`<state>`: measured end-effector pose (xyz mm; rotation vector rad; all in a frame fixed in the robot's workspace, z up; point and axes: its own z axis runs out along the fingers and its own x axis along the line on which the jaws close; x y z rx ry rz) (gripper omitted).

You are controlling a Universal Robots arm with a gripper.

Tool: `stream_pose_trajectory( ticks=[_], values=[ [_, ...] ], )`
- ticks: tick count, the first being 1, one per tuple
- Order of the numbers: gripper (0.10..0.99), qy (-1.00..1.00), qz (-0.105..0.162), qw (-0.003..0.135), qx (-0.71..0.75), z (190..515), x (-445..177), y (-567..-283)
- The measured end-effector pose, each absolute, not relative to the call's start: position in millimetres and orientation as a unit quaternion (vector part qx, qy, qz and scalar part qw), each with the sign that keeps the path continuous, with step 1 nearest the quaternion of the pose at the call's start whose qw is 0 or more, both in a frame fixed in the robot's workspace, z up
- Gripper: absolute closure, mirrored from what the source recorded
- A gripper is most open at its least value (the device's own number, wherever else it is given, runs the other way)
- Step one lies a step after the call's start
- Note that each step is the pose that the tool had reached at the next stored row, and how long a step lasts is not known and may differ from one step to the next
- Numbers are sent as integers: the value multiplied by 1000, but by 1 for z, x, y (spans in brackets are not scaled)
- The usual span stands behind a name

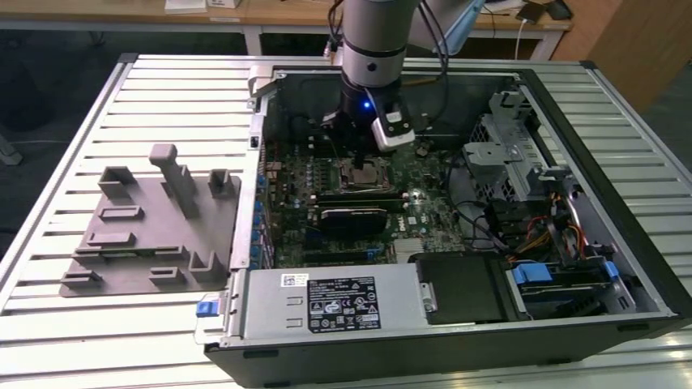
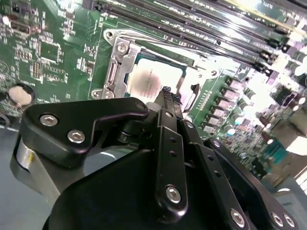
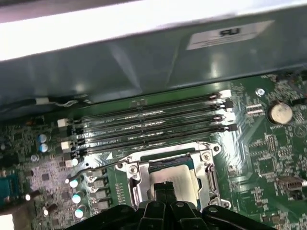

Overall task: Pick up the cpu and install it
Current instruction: 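Close the cpu cover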

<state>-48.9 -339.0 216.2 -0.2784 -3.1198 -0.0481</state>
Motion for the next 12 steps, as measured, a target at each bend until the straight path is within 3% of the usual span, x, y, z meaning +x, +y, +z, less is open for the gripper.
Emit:
stream_pose_trajectory(
  ticks=[12],
  values=[
    [980, -998, -15, 5, -58, 212, -58, -341]
  ],
)
